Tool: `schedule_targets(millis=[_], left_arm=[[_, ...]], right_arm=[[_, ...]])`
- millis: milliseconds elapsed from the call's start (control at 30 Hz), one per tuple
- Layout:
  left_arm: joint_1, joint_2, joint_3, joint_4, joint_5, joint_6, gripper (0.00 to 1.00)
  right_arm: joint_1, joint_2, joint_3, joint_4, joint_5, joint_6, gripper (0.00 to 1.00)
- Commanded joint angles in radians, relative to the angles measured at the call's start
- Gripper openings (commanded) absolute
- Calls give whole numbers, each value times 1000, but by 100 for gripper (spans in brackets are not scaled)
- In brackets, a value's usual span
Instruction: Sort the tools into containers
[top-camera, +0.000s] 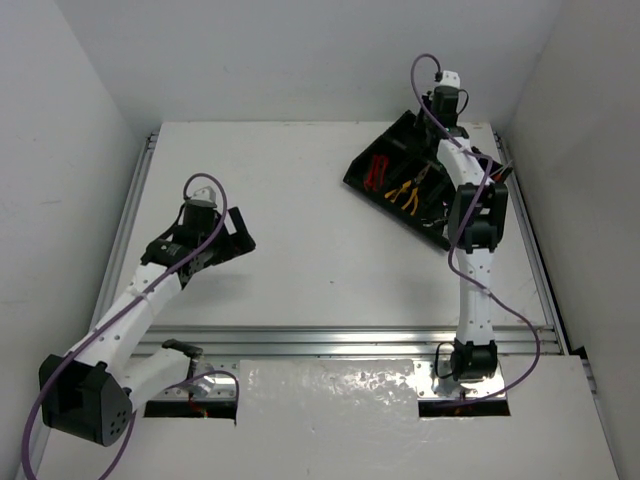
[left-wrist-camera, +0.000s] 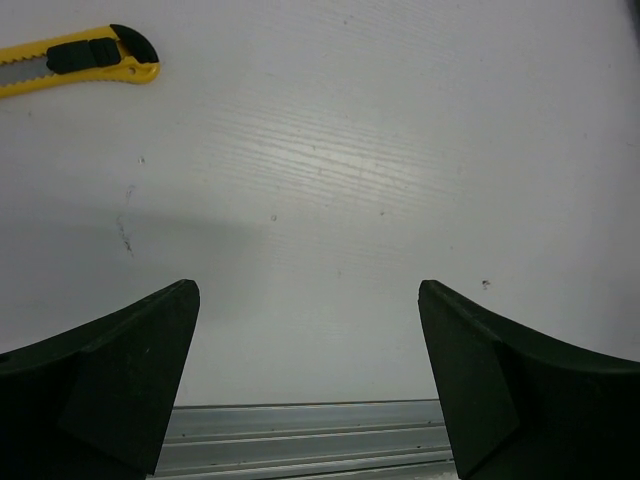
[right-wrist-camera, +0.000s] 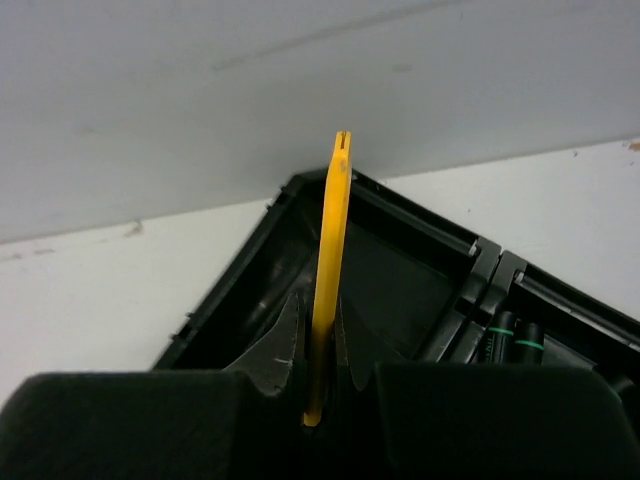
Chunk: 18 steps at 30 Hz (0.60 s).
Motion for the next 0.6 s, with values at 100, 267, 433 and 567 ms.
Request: schedule_targets(millis=[100, 267, 433, 567], left_arm=[[-8, 3, 8, 50, 41, 32, 90], [-9, -66, 14, 69, 29, 50, 90], [-8, 1, 134, -58, -181, -10, 93], [12, 96, 195, -146, -350, -291, 100]], right_arm=[[3, 38, -8, 121, -26, -103, 14], [5, -10, -19, 115, -58, -104, 67], [23, -128, -42, 82, -63, -83, 70], [65, -301, -162, -26, -69, 9, 76]])
